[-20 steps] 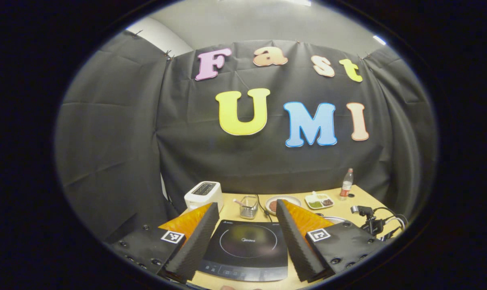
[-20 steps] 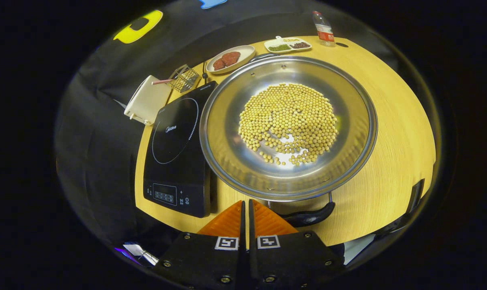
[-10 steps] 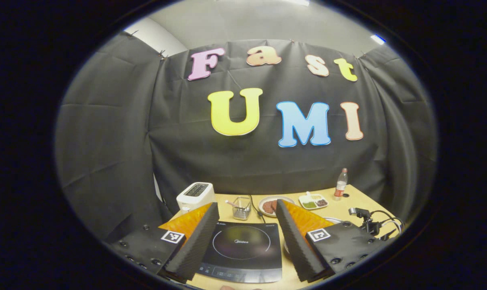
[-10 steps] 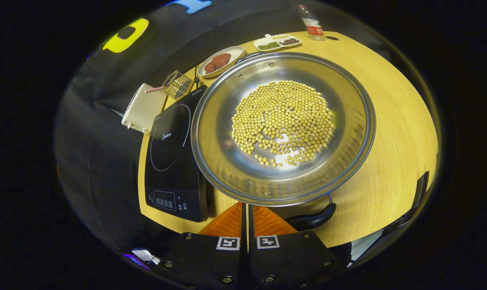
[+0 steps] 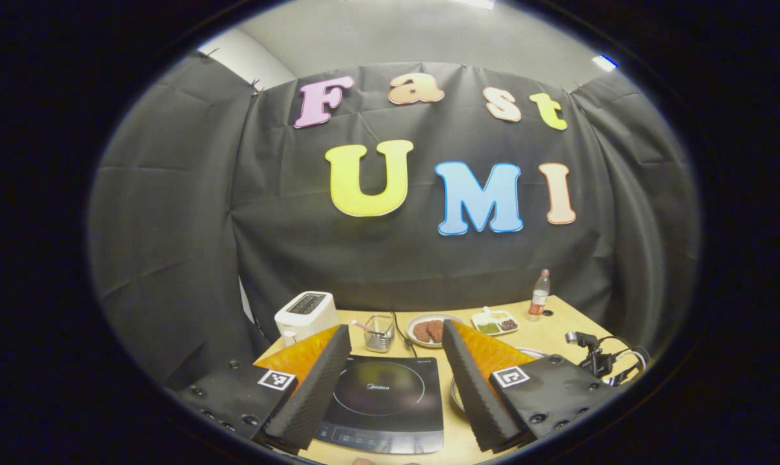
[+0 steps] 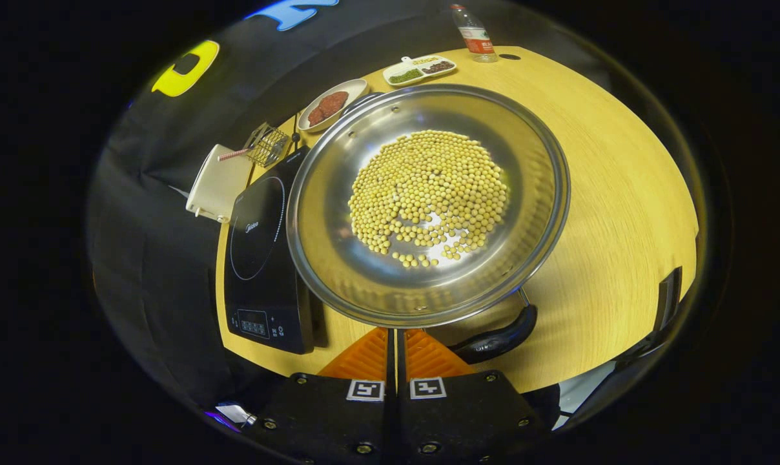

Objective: First push the handle of the pot to place it horizontally, then grasp the pot with both hands and set it on the induction cooktop.

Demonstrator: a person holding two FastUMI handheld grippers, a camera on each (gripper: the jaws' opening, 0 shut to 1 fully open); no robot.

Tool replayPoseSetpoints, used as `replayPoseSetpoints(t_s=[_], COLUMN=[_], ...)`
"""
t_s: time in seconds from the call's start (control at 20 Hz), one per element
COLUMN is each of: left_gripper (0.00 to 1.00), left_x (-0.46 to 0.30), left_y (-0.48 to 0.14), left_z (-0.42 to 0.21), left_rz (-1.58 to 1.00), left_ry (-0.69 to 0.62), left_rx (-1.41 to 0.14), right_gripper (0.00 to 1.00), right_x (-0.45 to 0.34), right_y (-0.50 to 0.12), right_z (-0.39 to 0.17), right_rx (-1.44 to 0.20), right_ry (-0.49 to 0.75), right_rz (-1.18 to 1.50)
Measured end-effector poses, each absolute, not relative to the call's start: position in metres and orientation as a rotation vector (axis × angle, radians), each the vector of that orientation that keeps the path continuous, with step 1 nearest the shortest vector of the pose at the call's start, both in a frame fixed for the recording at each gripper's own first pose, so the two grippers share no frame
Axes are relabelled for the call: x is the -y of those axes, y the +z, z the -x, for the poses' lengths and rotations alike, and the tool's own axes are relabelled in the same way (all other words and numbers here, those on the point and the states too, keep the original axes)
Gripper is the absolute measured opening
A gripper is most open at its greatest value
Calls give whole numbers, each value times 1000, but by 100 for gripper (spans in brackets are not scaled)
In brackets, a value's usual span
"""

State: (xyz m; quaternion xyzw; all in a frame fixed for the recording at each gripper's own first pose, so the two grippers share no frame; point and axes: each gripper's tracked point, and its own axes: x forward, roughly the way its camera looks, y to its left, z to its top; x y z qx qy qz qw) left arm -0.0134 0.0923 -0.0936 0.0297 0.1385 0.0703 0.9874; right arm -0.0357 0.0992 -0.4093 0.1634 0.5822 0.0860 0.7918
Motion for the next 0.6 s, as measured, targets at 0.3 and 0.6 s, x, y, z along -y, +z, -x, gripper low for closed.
replayPoseSetpoints(t_s=[0.3,0.6], left_gripper=[99,99], left_x=[-79,-62], left_y=[-95,-100], left_z=[15,8], left_rz=[-65,-41], left_ry=[124,110], left_rx=[-282,-299], right_gripper=[1,0], right_x=[-76,-57], right_y=[-410,-411], right_z=[33,28], right_rx=[-1252,-1268], right_ry=[141,118], right_rz=[-364,-348])
